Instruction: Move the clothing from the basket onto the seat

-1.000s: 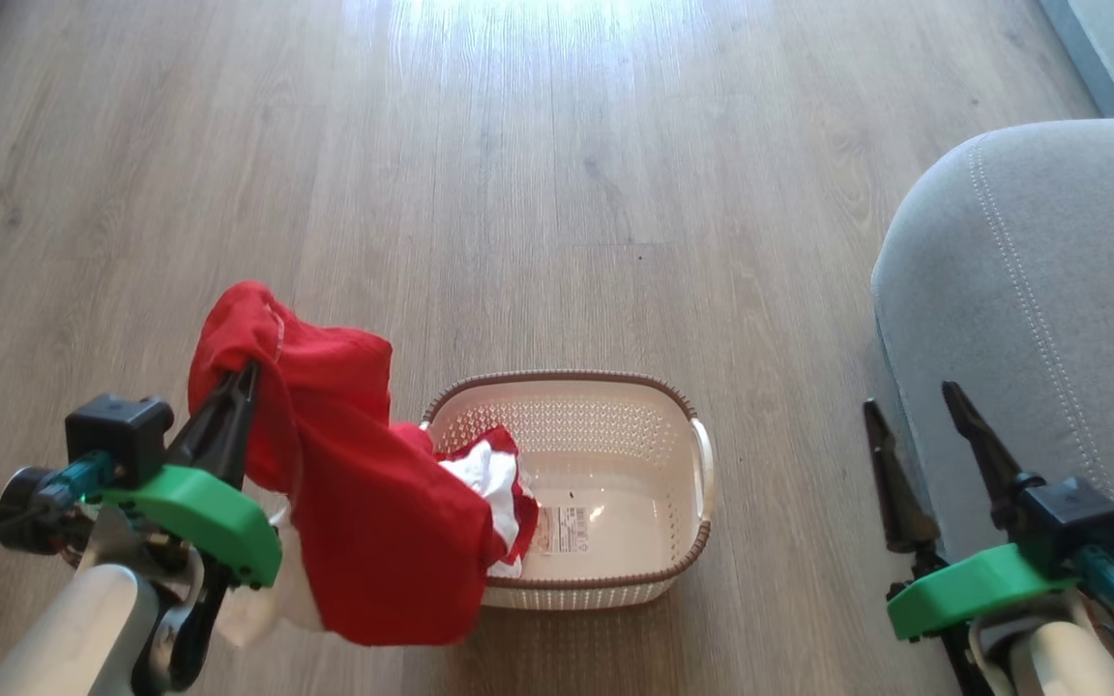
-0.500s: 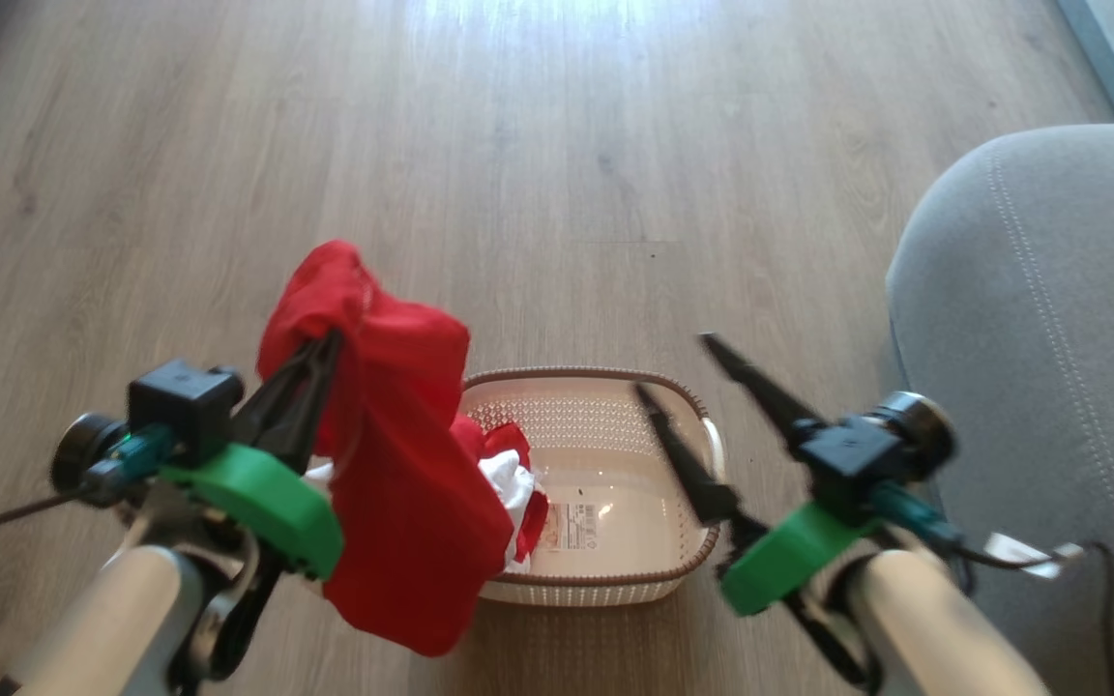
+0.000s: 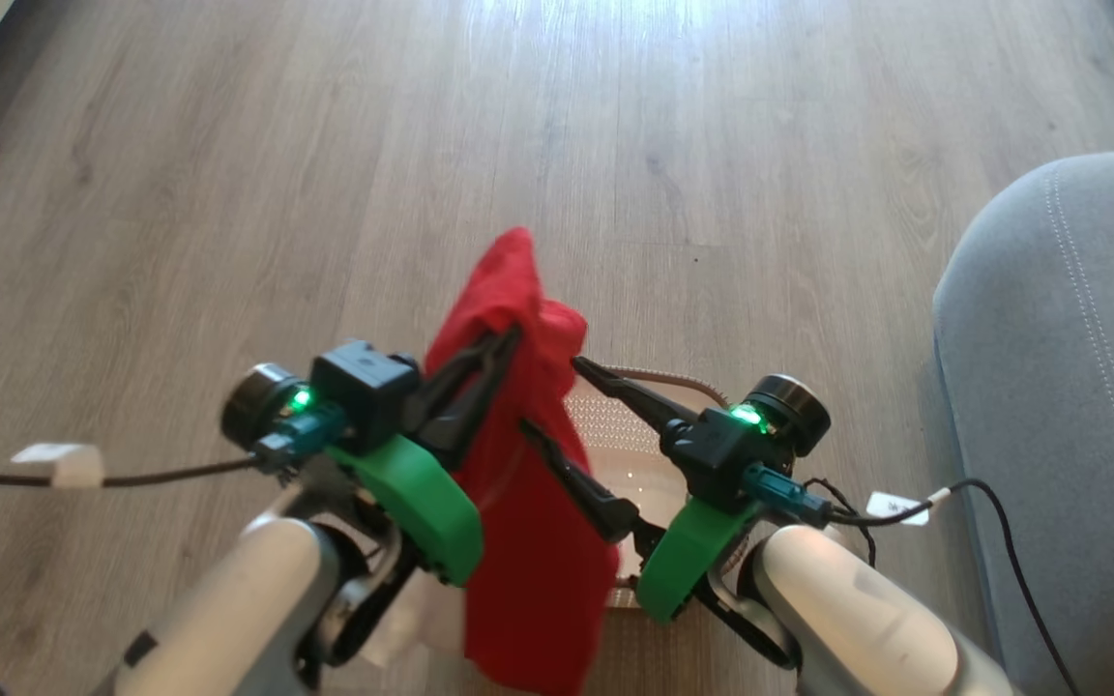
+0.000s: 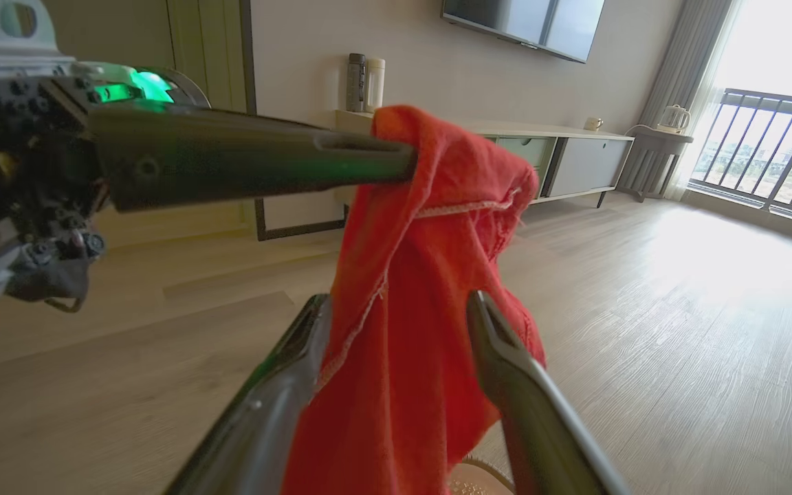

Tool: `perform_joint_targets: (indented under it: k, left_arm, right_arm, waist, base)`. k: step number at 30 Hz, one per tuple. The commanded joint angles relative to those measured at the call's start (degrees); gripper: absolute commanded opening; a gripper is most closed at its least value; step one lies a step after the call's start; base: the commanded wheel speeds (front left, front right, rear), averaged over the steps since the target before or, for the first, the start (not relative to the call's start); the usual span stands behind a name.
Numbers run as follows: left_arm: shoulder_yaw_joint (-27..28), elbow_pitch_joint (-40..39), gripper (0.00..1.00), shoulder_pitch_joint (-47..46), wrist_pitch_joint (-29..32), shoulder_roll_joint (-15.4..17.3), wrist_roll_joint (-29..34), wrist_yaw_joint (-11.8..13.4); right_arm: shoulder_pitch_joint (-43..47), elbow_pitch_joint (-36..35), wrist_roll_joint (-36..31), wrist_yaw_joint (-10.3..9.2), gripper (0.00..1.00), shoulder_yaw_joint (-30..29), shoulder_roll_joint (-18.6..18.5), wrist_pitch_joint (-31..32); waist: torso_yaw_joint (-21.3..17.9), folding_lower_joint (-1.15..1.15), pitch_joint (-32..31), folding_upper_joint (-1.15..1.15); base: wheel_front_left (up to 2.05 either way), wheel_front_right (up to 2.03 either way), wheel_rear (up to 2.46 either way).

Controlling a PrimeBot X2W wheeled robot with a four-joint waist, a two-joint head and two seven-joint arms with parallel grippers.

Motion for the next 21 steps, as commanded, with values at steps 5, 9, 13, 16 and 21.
perform_joint_targets:
  k: [5,9,13,16,21]
  left_arm:
    - [0.2,-4.0,0.00,-4.1,0.8,-0.6,0.9,-0.6]
    - [-0.9,-5.8,0.00,-3.9,1.5,-1.1,0.9,-0.8]
    - [-1.9,-7.8,0.00,-3.5,2.3,-1.6,0.5,-0.7]
    - [-1.9,-7.9,0.00,-3.1,2.6,-1.4,0.4,-0.4]
    - [-1.2,-7.1,0.49,-2.2,2.2,-0.8,-0.1,0.3]
  right_arm:
    - [-2.8,0.7,0.0,-0.01,1.00,0.0,1.0,-1.2]
    - [-3.0,1.7,-0.3,-0.01,1.00,-0.2,1.0,-1.4]
    - [-2.6,2.7,1.1,-0.01,0.00,-0.4,1.3,-1.1]
    - [-2.5,2.5,2.3,-0.01,0.00,-0.5,1.3,-1.0]
    - [-2.1,1.6,3.7,-0.01,0.00,-1.4,0.7,-0.5]
  waist:
    - [0.5,0.00,0.0,0.00]
    - [0.4,0.00,0.0,0.00]
    - [0.2,0.00,0.0,0.00]
    - [-0.3,0.00,0.0,0.00]
    - [-1.9,0.00,0.2,0.00]
  base:
    - [0.00,0.00,0.00]
    - [0.00,0.00,0.00]
    - [0.00,0.00,0.00]
    - [0.00,0.00,0.00]
    - [0.00,0.00,0.00]
